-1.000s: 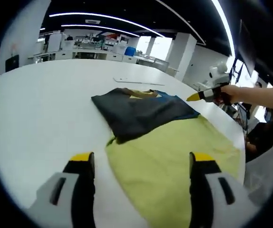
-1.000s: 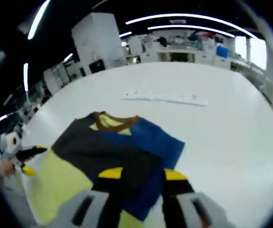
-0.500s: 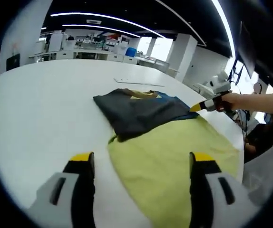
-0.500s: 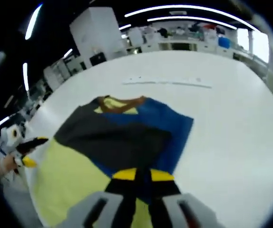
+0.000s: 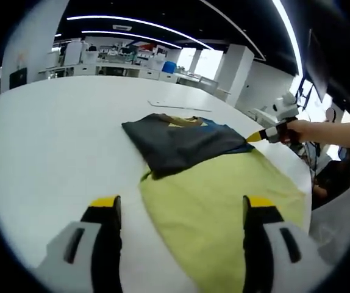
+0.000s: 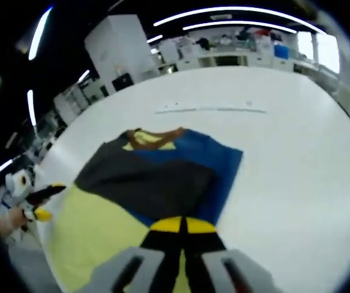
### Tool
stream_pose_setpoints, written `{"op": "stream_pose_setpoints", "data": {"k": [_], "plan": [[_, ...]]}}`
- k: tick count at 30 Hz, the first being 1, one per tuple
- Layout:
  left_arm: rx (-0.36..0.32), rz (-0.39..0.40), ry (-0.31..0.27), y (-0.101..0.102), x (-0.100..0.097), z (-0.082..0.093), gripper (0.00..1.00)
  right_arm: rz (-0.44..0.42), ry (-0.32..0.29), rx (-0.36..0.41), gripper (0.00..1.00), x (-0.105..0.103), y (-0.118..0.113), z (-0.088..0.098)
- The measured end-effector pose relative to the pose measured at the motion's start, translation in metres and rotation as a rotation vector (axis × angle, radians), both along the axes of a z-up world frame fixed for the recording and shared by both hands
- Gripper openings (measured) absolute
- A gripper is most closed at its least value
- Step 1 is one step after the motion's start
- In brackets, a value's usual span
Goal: Fold the garment on the visible template until the final outline fits inside the template.
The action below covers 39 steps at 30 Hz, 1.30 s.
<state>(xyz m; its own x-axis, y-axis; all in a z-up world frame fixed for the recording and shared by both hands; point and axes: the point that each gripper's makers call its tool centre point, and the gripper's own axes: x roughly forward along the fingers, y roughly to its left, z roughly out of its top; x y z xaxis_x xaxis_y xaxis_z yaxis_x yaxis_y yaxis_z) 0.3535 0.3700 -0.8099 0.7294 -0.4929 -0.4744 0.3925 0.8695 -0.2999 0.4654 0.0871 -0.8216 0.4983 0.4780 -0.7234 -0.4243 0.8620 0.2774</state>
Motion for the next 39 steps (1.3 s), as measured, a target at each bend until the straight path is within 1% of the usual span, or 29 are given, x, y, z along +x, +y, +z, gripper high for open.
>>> {"op": "stream_pose_setpoints", "data": {"k": [3,7,10,16,18,20,21,23,25,28,32,34,38,39], "plan": [[0.0,-0.002,-0.001,0.0,-0.002,0.001,0.79,0.007,0.0,-0.007,0.0,-0.002,0.001,0.002],[-0.005,0.003,-0.006,0.002,-0.003,0.003,0.79,-0.011,-0.016,0.004,0.0,-0.004,-0.002,0.013],[-0.008,0.006,-0.004,0.004,-0.004,0.002,0.79,-0.012,0.001,0.003,0.0,-0.003,-0.004,0.008],[-0.012,0.003,-0.003,0.002,-0.01,0.003,0.79,-0.001,0.009,-0.018,0.0,-0.008,-0.005,0.006],[-0.013,0.002,-0.001,0.001,-0.013,0.003,0.79,-0.001,0.005,-0.022,0.0,-0.007,-0.006,0.006],[-0.015,-0.001,0.002,0.0,-0.014,0.003,0.79,0.009,-0.013,-0.036,0.0,-0.006,-0.007,0.008],[-0.013,-0.003,0.003,0.0,-0.015,0.003,0.79,0.011,-0.016,-0.04,0.0,-0.008,-0.006,0.009],[-0.013,-0.007,0.004,0.0,-0.016,0.003,0.79,0.011,-0.02,-0.04,0.08,-0.01,-0.006,0.011],[-0.012,-0.009,0.006,0.001,-0.017,0.003,0.8,0.016,-0.024,-0.038,0.13,-0.011,-0.006,0.013],[-0.016,-0.013,0.006,0.001,-0.019,0.005,0.8,0.05,-0.056,-0.041,0.21,-0.012,-0.004,0.017],[-0.02,-0.022,0.011,0.001,-0.02,0.005,0.83,0.085,-0.111,-0.038,0.39,-0.02,-0.001,0.029],[-0.02,-0.028,0.012,0.001,-0.021,0.007,0.84,0.102,-0.12,-0.035,0.45,-0.02,-0.001,0.03],[-0.018,-0.043,0.007,0.001,-0.023,0.013,0.85,0.141,-0.155,-0.03,0.59,-0.028,0.001,0.036],[-0.017,-0.044,0.002,0.001,-0.023,0.015,0.87,0.162,-0.179,-0.027,0.62,-0.028,0.002,0.037]]}}
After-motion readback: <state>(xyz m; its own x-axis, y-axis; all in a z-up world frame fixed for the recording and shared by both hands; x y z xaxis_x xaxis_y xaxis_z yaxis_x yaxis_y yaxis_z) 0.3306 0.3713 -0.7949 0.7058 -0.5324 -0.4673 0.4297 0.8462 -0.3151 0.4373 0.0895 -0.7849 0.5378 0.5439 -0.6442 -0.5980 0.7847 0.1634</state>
